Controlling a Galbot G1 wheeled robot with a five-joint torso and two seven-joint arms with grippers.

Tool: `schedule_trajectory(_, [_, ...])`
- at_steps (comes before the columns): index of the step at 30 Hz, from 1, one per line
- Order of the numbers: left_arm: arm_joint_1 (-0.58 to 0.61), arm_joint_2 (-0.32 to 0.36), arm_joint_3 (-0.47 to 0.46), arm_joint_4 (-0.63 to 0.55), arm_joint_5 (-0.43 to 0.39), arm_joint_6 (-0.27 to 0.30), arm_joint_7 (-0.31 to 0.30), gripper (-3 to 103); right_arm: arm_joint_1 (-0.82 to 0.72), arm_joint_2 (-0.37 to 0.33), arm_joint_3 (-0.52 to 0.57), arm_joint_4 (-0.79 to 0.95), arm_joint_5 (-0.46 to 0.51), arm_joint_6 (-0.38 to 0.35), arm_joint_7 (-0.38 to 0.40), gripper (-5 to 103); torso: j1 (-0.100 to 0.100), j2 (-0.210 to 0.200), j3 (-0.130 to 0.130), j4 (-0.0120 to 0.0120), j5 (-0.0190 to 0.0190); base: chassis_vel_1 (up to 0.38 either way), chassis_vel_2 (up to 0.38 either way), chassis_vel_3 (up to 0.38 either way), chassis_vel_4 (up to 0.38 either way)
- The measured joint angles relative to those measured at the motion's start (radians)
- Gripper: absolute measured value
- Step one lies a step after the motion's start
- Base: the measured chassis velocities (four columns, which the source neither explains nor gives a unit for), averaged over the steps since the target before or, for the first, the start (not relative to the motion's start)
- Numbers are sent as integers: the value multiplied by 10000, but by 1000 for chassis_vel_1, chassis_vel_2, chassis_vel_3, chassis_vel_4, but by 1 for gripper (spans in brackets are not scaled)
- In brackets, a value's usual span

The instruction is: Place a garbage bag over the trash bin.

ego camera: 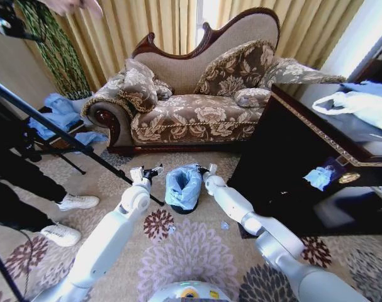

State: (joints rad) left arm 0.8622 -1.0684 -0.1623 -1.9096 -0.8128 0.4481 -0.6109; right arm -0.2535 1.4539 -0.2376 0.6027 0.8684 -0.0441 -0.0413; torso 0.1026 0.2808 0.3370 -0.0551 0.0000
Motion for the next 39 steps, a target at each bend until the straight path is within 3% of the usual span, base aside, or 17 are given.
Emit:
schedule_trajectory(6, [140,8,-34,-157,30,-84,57,100,-201,-73,198,-725,-1454,580,-1698,0,0,0,0,0,1,0,0,0,0])
schedule_trajectory(10, [190,-28,-34,-171,66,-170,101,100,-230,168,554,-1468,-2304,1244,-2386,0,-1,0,-2,-7,-1,0,0,0,0])
schedule_trajectory(14, [237,-18,-41,-218,87,-225,158,100,-237,369,718,-1909,-2679,1698,-2732,0,0,0,-1,1,-2,0,0,0,0])
schedule_trajectory(24, [335,-68,-93,-218,145,-296,223,100,-228,656,867,-2526,-2666,2250,-2563,0,0,0,0,1,0,0,0,0,0])
schedule_trajectory(30, [343,-85,-85,-222,191,-378,299,100,-410,449,953,-2344,-3128,2387,-2018,0,0,0,0,3,3,0,0,0,0])
schedule_trajectory(36, [273,-68,-54,-238,203,-450,477,100,-703,-115,933,-1275,-3022,2403,-1429,27,0,0,0,-1,1,0,0,0,0])
schedule_trajectory(39, [257,-63,-46,-240,202,-450,488,100,-858,-500,817,-495,-2619,2080,-1301,32,0,0,0,3,2,0,0,0,0])
